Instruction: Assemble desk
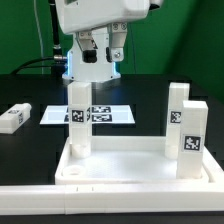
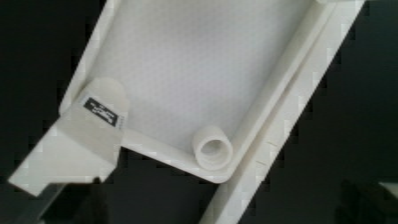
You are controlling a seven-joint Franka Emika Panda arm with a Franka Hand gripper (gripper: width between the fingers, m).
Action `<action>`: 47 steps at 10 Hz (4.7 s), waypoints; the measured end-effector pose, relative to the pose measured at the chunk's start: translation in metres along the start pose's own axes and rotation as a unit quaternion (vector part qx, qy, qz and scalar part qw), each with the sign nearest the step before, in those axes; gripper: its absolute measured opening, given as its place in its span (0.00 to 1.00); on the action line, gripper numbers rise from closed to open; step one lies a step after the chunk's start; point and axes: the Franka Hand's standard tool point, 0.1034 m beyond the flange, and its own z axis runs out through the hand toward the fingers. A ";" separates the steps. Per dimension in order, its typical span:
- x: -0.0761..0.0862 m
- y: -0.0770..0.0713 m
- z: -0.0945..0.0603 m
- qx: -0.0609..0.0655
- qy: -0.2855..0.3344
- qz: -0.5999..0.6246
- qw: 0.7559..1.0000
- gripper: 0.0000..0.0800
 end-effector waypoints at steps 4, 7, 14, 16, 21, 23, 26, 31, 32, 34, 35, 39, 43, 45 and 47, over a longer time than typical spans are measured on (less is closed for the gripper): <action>0.013 0.055 0.007 -0.008 0.002 -0.241 0.971 0.81; 0.054 0.133 0.008 -0.020 -0.011 -0.398 0.917 0.81; 0.071 0.183 0.036 -0.054 -0.103 -0.479 0.870 0.81; 0.089 0.195 0.059 -0.101 -0.170 -0.470 0.860 0.81; 0.088 0.216 0.068 -0.167 -0.324 -0.430 0.826 0.81; 0.093 0.229 0.080 -0.201 -0.385 -0.405 0.805 0.81; 0.095 0.228 0.080 -0.217 -0.418 -0.384 0.794 0.81; 0.078 0.256 0.089 -0.235 -0.464 -0.339 0.784 0.81; 0.076 0.257 0.091 -0.239 -0.466 -0.333 0.784 0.81; 0.077 0.257 0.091 -0.239 -0.465 -0.334 0.785 0.81; 0.077 0.258 0.091 -0.239 -0.465 -0.334 0.785 0.81; 0.066 0.267 0.107 -0.252 -0.471 -0.321 0.782 0.81; 0.059 0.266 0.111 -0.255 -0.474 -0.316 0.781 0.80; 0.059 0.266 0.110 -0.255 -0.474 -0.316 0.781 0.36; 0.060 0.267 0.110 -0.255 -0.474 -0.316 0.781 0.36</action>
Offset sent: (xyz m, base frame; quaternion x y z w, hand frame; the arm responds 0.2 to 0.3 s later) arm -0.0652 -0.0454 -0.0103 -0.0142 -0.0109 -0.2768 0.9608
